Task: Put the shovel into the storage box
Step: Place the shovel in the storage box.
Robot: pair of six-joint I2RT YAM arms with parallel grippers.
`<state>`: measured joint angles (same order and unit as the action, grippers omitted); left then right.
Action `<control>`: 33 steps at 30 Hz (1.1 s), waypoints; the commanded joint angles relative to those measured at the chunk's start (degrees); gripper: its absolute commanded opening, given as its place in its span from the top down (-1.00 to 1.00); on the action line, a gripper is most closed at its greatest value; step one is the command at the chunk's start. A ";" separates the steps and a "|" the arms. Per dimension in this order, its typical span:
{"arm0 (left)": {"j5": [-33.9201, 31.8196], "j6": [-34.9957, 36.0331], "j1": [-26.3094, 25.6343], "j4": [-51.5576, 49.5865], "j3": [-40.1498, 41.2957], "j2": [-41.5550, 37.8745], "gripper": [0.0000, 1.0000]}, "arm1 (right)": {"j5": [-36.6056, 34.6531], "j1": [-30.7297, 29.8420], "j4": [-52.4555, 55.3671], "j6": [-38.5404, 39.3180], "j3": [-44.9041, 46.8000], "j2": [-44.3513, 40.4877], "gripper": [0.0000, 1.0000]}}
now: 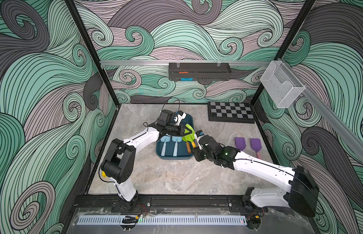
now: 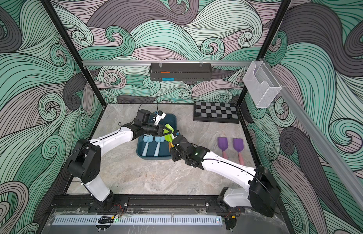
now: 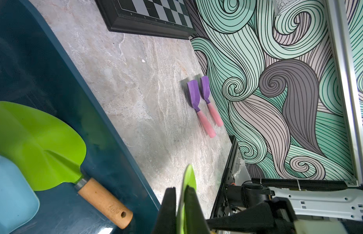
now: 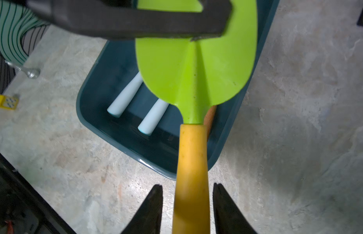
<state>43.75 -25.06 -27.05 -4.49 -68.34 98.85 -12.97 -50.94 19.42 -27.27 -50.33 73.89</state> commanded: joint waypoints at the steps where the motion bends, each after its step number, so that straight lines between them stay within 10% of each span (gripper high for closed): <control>1: 1.05 3.70 0.98 -2.50 -4.73 0.98 1.00 | -2.96 -0.47 -2.54 0.35 1.91 -4.53 0.06; 8: 6.79 14.36 9.81 -17.08 -18.59 7.87 0.99 | -7.86 1.10 -0.05 -0.99 10.90 -15.08 0.01; 14: -2.07 28.23 10.53 -26.96 -25.80 13.89 0.95 | -6.50 7.93 3.12 -1.48 17.18 -22.06 0.02; 33: 0.03 29.08 4.77 -30.02 -35.48 31.58 0.82 | -2.78 19.59 5.17 0.94 17.78 -25.51 0.00</control>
<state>43.07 2.87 -21.47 -32.64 -101.47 128.97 -16.34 -32.23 23.86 -27.11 -32.18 48.49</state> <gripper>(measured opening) 0.095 0.498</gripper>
